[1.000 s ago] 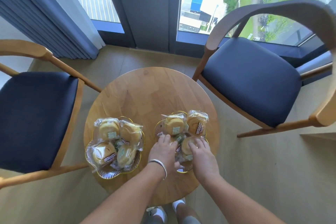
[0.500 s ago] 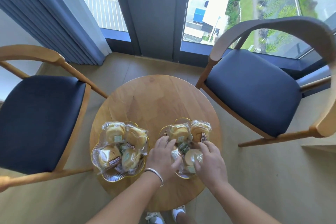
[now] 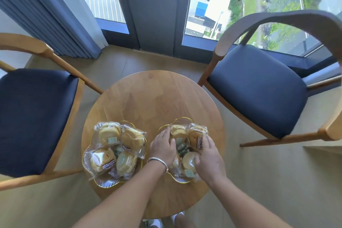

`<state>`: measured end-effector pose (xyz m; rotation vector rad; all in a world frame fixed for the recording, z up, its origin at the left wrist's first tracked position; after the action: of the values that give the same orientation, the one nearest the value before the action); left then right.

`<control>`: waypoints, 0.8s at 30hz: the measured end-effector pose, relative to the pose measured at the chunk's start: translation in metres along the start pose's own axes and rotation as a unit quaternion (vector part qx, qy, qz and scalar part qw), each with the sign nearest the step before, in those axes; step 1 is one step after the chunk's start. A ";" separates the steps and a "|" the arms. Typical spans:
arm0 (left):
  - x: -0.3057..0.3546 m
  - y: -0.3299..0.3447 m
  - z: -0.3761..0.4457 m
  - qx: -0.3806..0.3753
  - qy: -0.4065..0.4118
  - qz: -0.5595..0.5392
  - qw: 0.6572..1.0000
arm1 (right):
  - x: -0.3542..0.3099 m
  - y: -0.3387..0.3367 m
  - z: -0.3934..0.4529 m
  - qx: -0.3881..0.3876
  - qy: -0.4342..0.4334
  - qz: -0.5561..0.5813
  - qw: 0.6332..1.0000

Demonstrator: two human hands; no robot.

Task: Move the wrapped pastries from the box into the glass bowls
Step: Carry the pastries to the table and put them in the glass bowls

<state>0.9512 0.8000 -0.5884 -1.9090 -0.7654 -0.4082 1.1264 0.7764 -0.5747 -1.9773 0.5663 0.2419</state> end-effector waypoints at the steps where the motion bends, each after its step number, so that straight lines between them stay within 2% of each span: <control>1: -0.001 -0.001 0.001 0.016 0.004 -0.017 1.000 | 0.001 0.000 0.000 0.007 -0.011 -0.003 1.000; 4: -0.005 0.000 0.005 0.057 0.003 -0.075 0.996 | 0.004 0.001 -0.001 0.031 -0.036 -0.006 0.999; 9: -0.012 0.004 0.014 0.125 -0.106 -0.231 0.959 | 0.006 0.008 0.001 0.043 -0.039 -0.011 0.998; 12: -0.015 0.005 0.011 0.136 -0.106 -0.243 0.955 | 0.008 0.007 0.003 0.027 -0.041 -0.023 0.999; 15: -0.016 0.002 -0.002 0.115 -0.082 -0.227 0.964 | 0.005 0.001 0.002 0.025 -0.030 -0.030 0.999; 18: -0.018 -0.017 -0.020 0.100 -0.041 -0.180 0.978 | -0.007 -0.008 -0.002 0.060 -0.024 -0.024 0.998; 21: -0.027 -0.041 -0.045 0.086 0.007 -0.093 0.992 | -0.032 -0.010 -0.010 0.074 -0.063 -0.016 0.995; 24: -0.048 -0.066 -0.072 0.109 0.005 -0.044 0.993 | -0.065 -0.004 -0.021 0.051 -0.109 -0.006 0.993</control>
<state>0.8747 0.7400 -0.5391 -1.6730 -0.8548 -0.3720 1.0697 0.7778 -0.5358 -1.8258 0.4170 0.4080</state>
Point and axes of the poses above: each hand's wrist, its own z-axis towards the middle knuckle, its own y-axis out of the palm, x = y × z, the point moved 3 cm from there along z, towards the middle knuckle, and after that the axes turned 2 degrees about y, right-handed, at the moved point
